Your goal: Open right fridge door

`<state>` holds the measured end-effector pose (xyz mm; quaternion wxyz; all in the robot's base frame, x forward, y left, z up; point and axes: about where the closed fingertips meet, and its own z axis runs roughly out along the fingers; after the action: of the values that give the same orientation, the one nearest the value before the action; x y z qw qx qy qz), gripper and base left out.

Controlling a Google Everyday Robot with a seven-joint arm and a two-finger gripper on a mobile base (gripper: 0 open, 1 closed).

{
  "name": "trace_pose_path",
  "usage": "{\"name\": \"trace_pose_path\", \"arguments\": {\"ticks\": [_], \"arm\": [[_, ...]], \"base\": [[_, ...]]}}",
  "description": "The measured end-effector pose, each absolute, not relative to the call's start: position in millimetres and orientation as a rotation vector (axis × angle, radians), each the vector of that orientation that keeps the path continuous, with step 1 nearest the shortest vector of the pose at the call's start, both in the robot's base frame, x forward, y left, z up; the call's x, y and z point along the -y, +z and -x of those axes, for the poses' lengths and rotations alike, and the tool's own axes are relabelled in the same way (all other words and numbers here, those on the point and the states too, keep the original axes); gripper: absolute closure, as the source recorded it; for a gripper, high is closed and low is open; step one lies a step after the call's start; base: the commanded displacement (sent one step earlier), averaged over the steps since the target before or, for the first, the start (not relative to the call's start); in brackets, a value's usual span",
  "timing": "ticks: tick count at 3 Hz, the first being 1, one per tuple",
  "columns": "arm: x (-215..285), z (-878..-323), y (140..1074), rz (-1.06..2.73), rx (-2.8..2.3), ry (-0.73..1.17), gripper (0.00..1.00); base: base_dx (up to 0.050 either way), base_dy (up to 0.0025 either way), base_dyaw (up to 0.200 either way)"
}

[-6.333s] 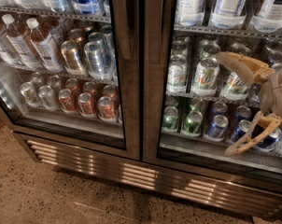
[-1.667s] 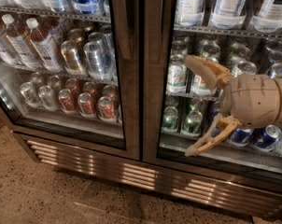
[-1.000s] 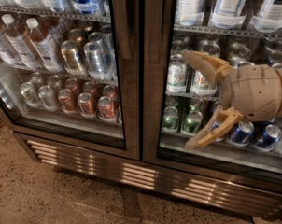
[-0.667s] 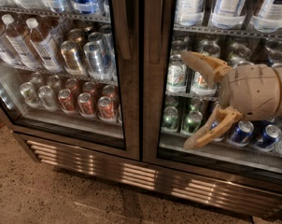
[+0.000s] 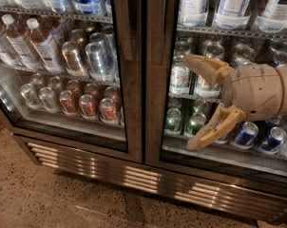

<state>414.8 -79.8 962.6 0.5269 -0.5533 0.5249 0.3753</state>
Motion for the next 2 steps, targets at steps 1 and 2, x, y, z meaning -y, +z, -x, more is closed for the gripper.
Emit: {"name": "trace_pose_path", "arguments": {"ticks": [1, 2], "arm": [[74.4, -403.9, 986.2, 1.345, -1.224, 0.855, 0.00], [74.3, -403.9, 986.2, 1.345, -1.224, 0.855, 0.00]], "base": [[0.000, 0.00000, 0.000], [0.000, 0.00000, 0.000]]}}
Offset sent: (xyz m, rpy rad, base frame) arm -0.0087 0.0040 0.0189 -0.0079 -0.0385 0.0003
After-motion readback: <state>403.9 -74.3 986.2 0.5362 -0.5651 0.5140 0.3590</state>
